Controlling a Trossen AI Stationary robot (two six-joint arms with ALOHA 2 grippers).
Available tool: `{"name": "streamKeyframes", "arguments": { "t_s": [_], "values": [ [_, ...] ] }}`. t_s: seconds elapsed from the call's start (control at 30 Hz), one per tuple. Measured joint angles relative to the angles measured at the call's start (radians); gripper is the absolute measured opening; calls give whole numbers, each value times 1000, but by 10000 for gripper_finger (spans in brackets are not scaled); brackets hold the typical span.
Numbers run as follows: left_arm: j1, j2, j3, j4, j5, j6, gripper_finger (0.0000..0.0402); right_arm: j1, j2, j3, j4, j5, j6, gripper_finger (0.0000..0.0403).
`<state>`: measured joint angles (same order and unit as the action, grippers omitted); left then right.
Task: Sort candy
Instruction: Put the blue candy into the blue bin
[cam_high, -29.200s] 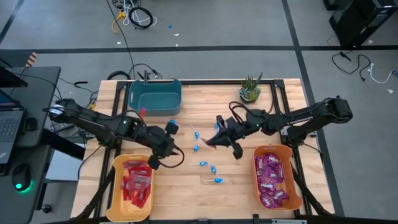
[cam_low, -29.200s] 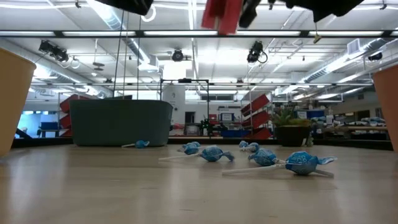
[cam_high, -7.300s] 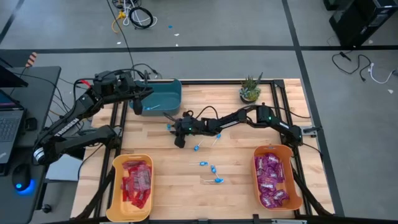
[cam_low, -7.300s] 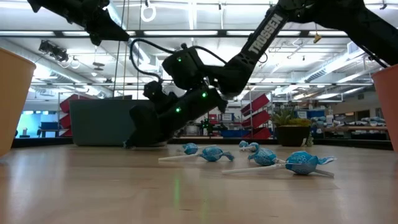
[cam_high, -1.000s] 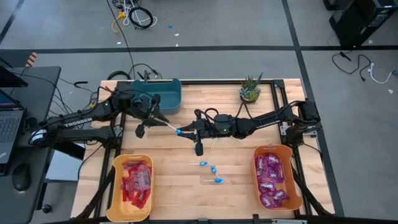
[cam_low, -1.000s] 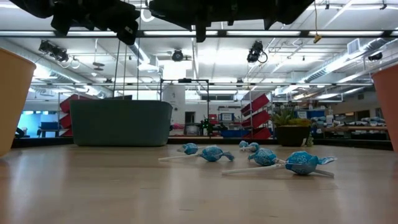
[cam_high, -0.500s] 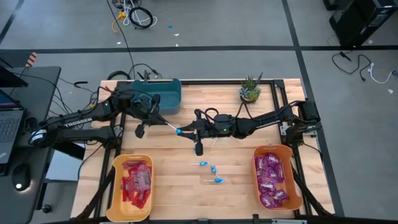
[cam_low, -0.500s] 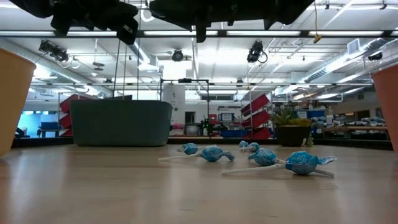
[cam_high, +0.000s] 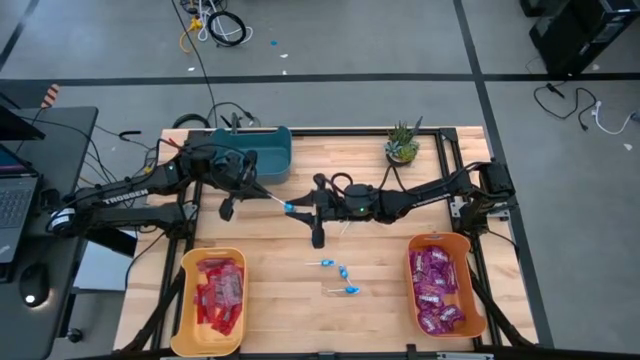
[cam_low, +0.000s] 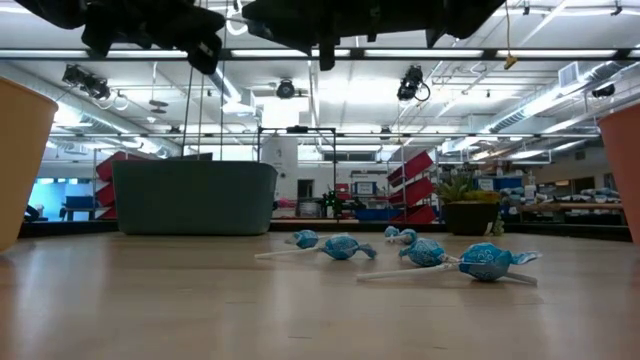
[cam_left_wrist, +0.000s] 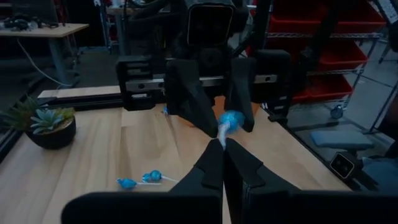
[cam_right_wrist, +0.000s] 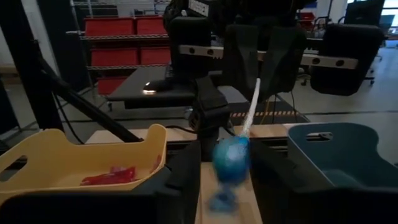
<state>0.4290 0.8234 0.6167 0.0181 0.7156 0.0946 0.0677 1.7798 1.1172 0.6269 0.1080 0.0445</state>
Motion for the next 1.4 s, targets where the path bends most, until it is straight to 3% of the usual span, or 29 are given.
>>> {"name": "streamKeyframes", "arguments": {
  "t_s": [0.33,0.67,0.77,0.97,1.07,1.27,1.4],
  "values": [
    [6,-5,0,20,-12,-43,0,0,0,1,-14,54,15,180],
    [97,-121,1,-1,-51,-78,0,0,0,1,-194,173,62,209],
    [133,-149,3,-70,-175,-77,0,0,0,1,-220,180,86,210],
    [186,-140,43,-343,-613,-92,0,0,0,1,-233,180,103,209],
    [200,-124,55,-462,-760,-106,0,-2,0,1,-234,181,103,209],
    [218,-84,73,-642,-881,-126,0,-9,0,1,-231,183,114,209],
    [220,-52,89,-740,-888,-135,0,-11,0,1,-231,183,121,208]
  ]
}}
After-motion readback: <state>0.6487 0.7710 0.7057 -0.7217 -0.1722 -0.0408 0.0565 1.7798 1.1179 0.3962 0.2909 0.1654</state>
